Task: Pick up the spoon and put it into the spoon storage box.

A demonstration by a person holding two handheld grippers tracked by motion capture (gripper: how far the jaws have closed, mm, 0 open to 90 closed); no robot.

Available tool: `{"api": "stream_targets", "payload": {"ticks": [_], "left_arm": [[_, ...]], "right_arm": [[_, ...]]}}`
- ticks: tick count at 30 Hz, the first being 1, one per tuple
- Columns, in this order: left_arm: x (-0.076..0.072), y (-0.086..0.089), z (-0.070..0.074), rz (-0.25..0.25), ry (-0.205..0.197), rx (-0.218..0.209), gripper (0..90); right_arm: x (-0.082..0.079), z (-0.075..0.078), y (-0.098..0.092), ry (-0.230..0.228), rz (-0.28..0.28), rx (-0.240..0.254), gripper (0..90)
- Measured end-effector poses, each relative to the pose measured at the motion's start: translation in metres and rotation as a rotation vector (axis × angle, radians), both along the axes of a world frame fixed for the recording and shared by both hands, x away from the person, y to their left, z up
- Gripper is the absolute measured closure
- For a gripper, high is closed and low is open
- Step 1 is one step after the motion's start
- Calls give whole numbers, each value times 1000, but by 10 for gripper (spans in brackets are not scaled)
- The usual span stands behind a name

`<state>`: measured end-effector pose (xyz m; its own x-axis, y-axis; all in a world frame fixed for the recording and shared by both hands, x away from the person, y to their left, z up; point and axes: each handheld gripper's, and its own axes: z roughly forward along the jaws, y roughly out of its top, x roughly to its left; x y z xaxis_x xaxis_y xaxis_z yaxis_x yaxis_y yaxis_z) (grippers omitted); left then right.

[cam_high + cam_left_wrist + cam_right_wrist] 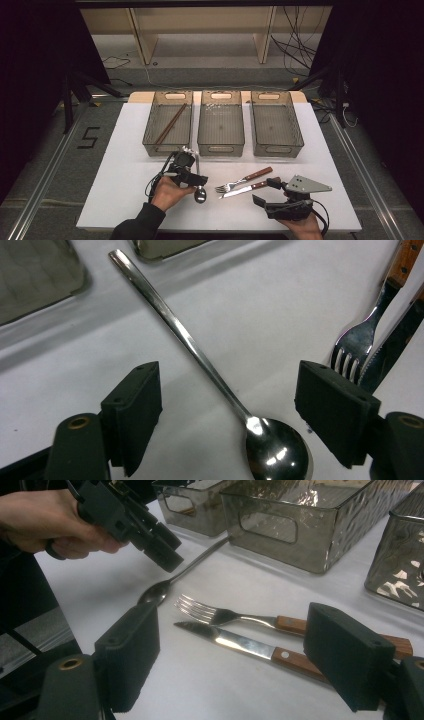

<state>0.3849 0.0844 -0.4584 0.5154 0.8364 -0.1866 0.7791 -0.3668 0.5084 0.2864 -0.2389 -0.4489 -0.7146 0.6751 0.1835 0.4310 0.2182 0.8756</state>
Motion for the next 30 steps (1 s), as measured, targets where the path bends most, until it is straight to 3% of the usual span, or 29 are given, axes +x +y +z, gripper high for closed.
{"api": "stream_targets", "payload": {"ticks": [14,27,30], "left_arm": [[3,-6,-13,-15,17,22,370],[-3,-12,-14,-29,-65,133,539],[-2,-10,-14,-31,-60,137,575]], "right_arm": [[-1,1,0,-5,1,-2,230],[0,0,1,-5,5,-6,232],[0,0,2,-5,7,-9,232]]}}
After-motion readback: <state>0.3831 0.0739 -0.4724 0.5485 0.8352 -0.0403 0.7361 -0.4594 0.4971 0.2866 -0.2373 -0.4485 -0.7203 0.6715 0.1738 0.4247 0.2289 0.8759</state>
